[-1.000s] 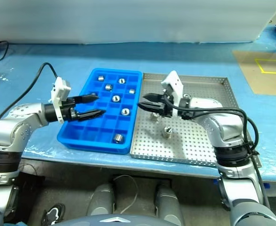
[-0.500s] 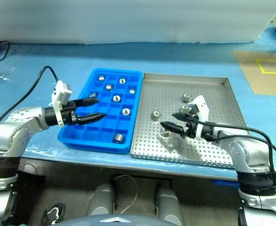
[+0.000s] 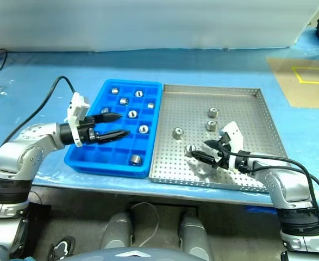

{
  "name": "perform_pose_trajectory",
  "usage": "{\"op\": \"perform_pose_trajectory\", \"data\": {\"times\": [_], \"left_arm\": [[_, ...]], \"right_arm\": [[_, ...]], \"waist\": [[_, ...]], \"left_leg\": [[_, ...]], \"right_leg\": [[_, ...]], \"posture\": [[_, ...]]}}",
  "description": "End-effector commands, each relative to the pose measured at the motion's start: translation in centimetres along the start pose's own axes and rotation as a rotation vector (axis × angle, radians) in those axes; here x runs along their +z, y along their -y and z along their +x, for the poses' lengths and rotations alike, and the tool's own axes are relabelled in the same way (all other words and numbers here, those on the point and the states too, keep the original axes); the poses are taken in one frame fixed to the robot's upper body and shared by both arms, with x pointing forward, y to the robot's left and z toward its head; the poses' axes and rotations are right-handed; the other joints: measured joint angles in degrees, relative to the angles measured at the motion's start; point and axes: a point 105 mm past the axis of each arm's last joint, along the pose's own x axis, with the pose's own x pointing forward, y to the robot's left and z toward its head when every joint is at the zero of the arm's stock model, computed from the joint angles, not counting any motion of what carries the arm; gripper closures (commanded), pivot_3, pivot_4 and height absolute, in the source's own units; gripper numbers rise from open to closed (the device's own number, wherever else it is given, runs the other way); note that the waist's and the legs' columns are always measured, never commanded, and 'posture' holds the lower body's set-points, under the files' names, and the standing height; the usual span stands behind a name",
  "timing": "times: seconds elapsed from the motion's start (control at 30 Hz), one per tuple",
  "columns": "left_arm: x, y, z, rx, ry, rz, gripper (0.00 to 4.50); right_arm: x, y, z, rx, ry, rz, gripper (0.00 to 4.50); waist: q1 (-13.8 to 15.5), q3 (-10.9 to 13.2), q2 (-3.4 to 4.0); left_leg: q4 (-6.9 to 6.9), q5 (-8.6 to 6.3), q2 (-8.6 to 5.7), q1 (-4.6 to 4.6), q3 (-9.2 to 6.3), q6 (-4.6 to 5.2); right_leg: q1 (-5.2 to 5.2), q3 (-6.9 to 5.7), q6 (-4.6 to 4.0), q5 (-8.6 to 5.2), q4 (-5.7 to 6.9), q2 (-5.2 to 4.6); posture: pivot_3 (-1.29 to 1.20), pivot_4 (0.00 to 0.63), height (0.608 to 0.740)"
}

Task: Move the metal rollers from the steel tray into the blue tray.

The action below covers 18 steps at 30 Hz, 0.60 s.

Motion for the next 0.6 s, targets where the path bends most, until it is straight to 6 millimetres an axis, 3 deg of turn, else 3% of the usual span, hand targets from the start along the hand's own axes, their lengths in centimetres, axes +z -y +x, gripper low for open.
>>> {"op": "perform_pose_trajectory", "data": {"times": [0.03, 0.23, 0.6], "left_arm": [[1.1, 0.0, 0.1, -0.016, 0.022, 0.038, 0.0], [1.0, 0.1, 0.1, -0.027, 0.016, 0.039, 0.0], [0.8, 0.4, -0.1, -0.03, 0.011, 0.041, 0.0]], "right_arm": [[0.5, -0.5, 0.4, 0.014, 0.029, -0.029, 0.1], [0.3, -1.1, 1.4, 0.032, 0.034, -0.029, 0.1], [-2.5, -0.6, 4.6, 0.016, -0.001, -0.015, 0.1]], "waist": [[0.0, 0.0, 0.0], [0.0, 0.0, 0.0], [-0.1, -0.01, -0.02]], "left_leg": [[0.0, 0.0, 0.0, 0.0, 0.0, 0.0], [0.01, 0.0, -0.01, 0.0, 0.0, 0.01], [0.02, 0.0, 0.01, 0.07, 0.0, 0.0]], "right_leg": [[0.0, 0.0, 0.0, 0.0, 0.0, 0.0], [0.0, 0.0, 0.0, 0.0, 0.0, -0.01], [0.07, -0.01, -0.01, 0.01, 0.02, 0.0]], "posture": [[-0.12, 0.15, 0.74], [-0.12, 0.15, 0.74], [-0.09, 0.15, 0.74]]}}
